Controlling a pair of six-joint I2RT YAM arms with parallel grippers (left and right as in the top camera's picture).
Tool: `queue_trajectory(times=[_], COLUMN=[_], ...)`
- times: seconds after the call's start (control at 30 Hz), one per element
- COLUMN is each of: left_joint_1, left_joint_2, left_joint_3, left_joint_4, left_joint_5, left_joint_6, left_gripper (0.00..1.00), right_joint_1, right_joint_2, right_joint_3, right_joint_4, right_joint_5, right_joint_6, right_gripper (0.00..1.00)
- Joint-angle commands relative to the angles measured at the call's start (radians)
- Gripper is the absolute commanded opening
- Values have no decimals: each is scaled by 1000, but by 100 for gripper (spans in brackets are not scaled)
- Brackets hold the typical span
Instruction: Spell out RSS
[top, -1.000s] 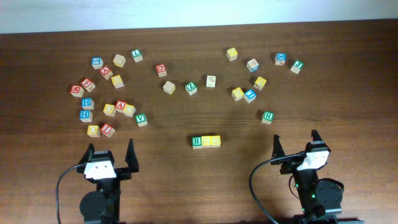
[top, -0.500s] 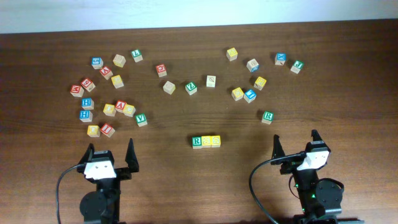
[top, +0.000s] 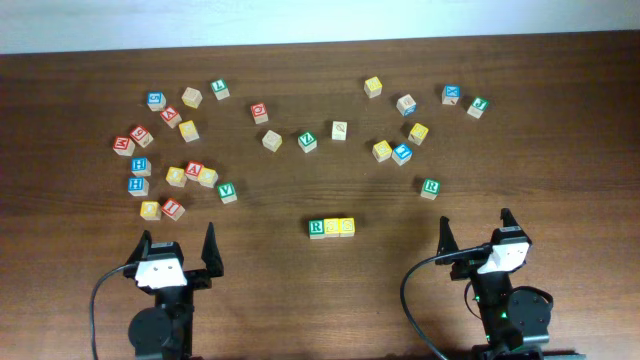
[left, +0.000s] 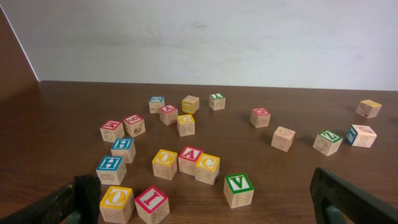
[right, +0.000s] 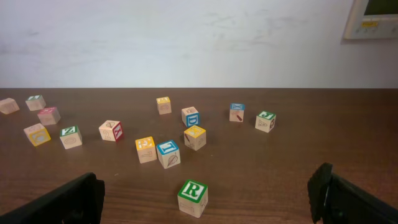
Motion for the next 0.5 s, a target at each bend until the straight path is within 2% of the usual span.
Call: queue_trajectory(times=[0.0,0.47], left_joint_1=[5,5], left_joint_2=[-9,-9], left_joint_3=[-5,-5], left_joint_4=[-3,-3], left_joint_5=[15,15], left_joint_6=[19,19], left_gripper=[99,99], right_joint_1=[-6,-6], right_joint_2=[-11,-11], right_joint_3=[-5,-5], right_joint_4=[-6,-9], right_joint_5=[8,35], right_joint_6=[-7,-15], right_gripper=[98,98])
